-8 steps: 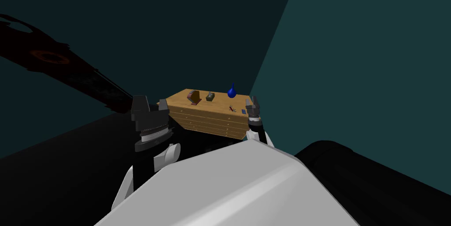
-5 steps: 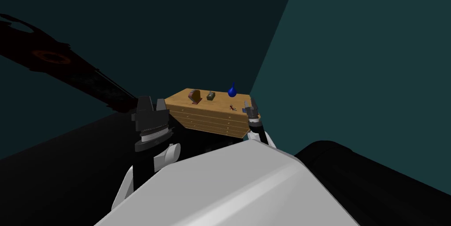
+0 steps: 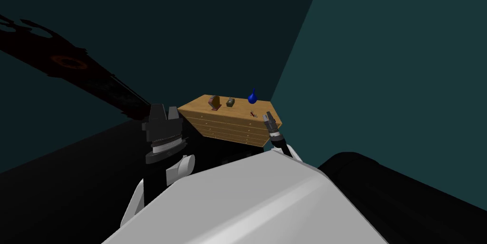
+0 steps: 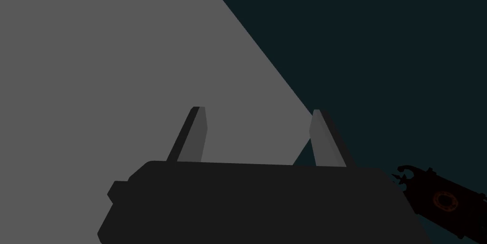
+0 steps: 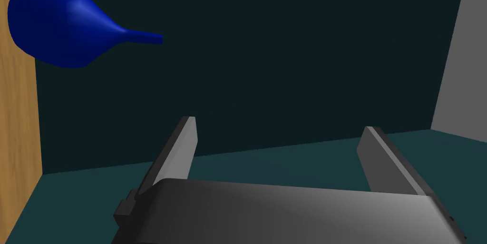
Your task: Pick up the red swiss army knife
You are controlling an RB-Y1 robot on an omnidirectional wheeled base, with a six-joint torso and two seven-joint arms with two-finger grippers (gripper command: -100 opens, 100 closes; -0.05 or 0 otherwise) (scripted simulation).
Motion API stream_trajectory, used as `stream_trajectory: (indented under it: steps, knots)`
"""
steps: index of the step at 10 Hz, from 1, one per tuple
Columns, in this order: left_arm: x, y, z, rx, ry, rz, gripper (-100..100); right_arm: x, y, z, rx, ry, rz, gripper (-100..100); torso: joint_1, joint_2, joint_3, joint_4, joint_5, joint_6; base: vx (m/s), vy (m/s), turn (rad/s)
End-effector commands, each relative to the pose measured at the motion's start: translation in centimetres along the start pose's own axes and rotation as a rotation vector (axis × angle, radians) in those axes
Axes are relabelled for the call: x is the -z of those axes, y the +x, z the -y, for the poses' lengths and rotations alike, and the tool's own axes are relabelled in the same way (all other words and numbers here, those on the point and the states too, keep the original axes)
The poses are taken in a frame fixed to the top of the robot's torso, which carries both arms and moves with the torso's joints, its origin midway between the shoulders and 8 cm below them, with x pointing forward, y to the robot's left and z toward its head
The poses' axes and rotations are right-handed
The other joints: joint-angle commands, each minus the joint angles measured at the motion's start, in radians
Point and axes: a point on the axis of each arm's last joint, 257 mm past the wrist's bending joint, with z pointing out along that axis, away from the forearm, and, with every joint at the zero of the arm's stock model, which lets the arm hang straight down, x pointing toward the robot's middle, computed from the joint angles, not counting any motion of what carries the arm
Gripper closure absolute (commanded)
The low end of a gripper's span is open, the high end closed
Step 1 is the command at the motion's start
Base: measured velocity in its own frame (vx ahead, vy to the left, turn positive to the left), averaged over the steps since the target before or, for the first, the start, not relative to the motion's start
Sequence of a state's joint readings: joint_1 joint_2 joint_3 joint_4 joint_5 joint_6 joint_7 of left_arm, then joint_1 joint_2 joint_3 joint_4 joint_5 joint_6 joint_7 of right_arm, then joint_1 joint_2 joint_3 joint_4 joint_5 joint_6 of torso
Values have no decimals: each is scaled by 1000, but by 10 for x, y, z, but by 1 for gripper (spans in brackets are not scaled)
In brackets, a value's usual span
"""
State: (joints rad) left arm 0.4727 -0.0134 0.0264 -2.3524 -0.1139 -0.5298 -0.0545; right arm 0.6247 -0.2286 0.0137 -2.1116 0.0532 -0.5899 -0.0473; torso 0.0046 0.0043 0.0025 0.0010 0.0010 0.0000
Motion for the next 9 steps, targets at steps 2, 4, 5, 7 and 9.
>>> stream_trajectory:
  steps: [2, 4, 5, 7, 9]
  knots:
    - [0, 0, 0, 0, 0, 0, 0, 16, 2, 23, 35, 67, -58, -100, 1, 1, 0, 0, 0, 0, -63, 83, 19]
    - [0, 0, 0, 0, 0, 0, 0, 44, 1, 58, 79, 168, -121, -100, 0, -1, -1, 0, 0, 0, -36, 105, 43]
    - [0, 0, 0, 0, 0, 0, 0, 44, 1, 58, 89, 169, -140, -100, 3, -1, -1, 0, 1, 0, -24, 94, 7]
    - [0, 0, 0, 0, 0, 0, 0, 61, -1, 76, 119, 224, -184, -100, 1, -2, -1, 0, 0, 0, -18, 85, 33]
    - [0, 0, 0, 0, 0, 0, 0, 94, -9, 106, 169, 324, -250, -100, 1, -3, -2, -1, 0, 0, -14, 123, 69]
